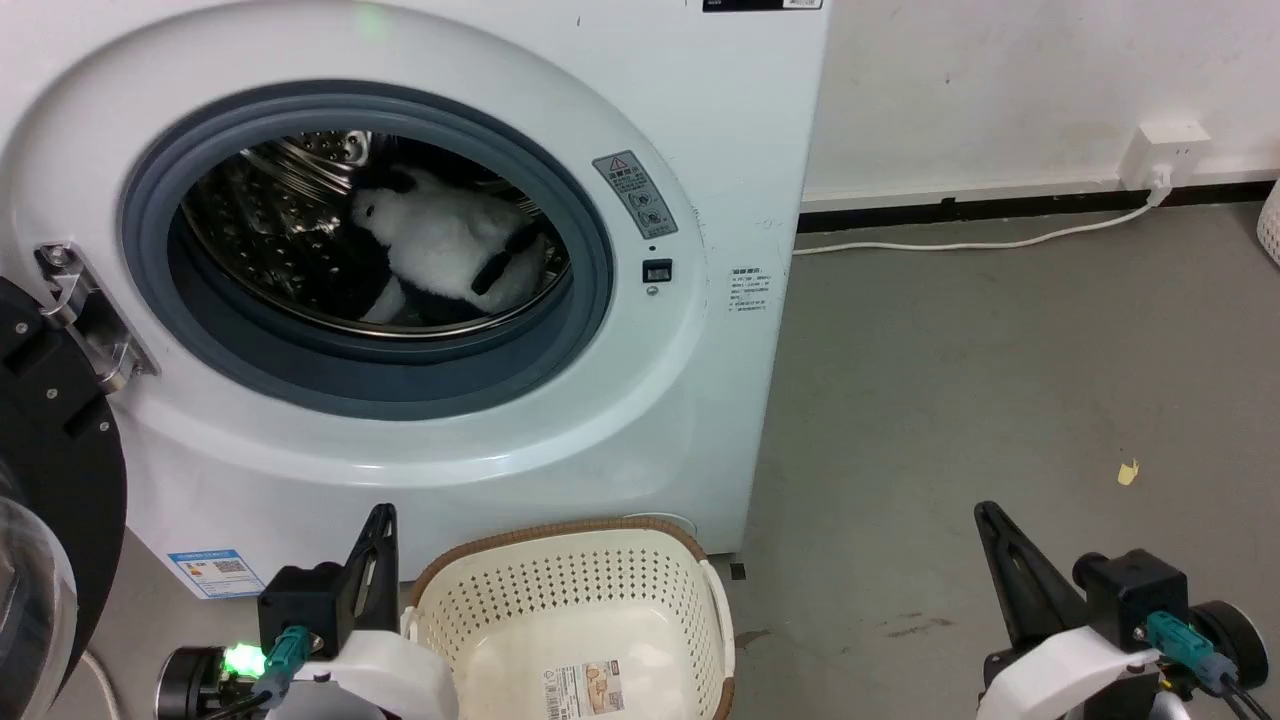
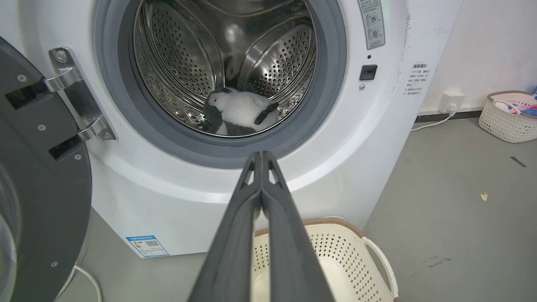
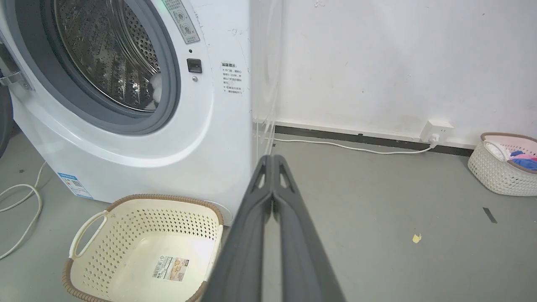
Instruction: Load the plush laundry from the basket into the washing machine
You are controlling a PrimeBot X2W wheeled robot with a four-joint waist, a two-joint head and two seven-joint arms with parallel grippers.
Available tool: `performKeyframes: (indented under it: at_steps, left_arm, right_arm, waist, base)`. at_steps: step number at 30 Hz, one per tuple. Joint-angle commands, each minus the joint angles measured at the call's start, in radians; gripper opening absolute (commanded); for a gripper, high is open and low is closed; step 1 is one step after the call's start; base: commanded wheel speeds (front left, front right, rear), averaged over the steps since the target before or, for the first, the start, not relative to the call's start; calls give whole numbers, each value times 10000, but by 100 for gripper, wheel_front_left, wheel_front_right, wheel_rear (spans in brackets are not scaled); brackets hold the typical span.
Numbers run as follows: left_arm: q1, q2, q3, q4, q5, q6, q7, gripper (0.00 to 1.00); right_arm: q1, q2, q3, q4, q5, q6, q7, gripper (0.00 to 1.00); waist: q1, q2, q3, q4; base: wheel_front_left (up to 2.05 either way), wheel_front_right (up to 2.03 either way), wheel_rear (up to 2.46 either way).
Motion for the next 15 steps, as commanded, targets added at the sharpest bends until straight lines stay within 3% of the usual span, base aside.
performKeyframes:
  at_steps: [1,15]
  left_arm:
    - [-151,-14,68,-68,109,-33,36,0]
    - [-158,-41,101,-99,183,-60,81,0]
  right_arm:
    - [-179,33,-2,-67,-101,-9,48,0]
    - [-201,34,-1,-87,-143,-9,91,0]
  waist:
    - [0,0,2,-4]
    - [0,0,10,-25]
  base:
    - [0,0,0]
    - [0,0,0]
